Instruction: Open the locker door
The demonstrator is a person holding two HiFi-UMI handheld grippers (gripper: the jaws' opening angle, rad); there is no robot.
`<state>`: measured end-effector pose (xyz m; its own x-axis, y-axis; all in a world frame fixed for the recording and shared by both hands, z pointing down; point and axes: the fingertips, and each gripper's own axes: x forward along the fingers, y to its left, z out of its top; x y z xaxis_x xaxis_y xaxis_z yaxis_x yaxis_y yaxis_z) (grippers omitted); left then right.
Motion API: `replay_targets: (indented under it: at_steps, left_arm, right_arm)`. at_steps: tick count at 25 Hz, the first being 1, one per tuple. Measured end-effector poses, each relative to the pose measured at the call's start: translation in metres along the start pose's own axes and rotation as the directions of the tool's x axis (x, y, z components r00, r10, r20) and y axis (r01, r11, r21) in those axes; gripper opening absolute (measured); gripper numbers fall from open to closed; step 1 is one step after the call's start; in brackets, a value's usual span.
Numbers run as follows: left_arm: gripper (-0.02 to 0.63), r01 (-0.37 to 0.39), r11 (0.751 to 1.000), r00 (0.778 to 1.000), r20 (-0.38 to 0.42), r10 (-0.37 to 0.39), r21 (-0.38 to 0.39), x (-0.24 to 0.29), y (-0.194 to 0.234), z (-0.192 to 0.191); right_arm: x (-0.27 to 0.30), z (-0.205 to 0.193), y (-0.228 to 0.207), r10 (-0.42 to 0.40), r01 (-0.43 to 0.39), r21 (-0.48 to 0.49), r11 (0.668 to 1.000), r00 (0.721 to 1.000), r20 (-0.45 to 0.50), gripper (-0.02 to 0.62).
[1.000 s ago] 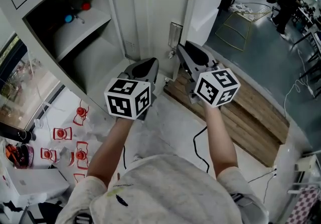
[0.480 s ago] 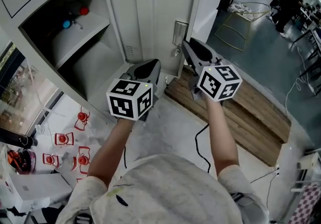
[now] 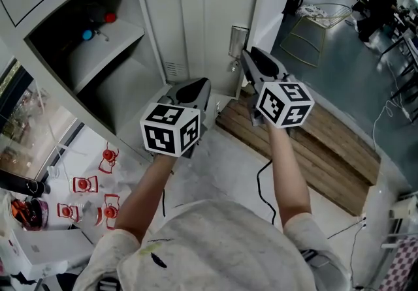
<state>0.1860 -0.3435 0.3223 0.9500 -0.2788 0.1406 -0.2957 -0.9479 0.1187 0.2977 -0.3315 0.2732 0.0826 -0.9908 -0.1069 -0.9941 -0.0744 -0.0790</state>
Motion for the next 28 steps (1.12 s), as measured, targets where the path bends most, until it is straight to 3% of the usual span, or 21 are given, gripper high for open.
replay_targets:
  at_steps: [12,28]
  left_arm:
    - [0.006,-0.004,1.0,1.0,-0.005,0.004,0.001,-0.012,-0.002,-0.002]
    - [0.006,-0.049,0.999,0.999,-0.005,0.049,-0.014,-0.037,-0.013,-0.007]
  right_arm:
    - [-0.007,0.001,0.005,-0.05,0.048,-0.06,0.997,0.998,-0.024,0.089]
    - [-0.022,0.003,0.021,-0.007,0.005,-0.054,0.999,0.999,-0.04,0.095]
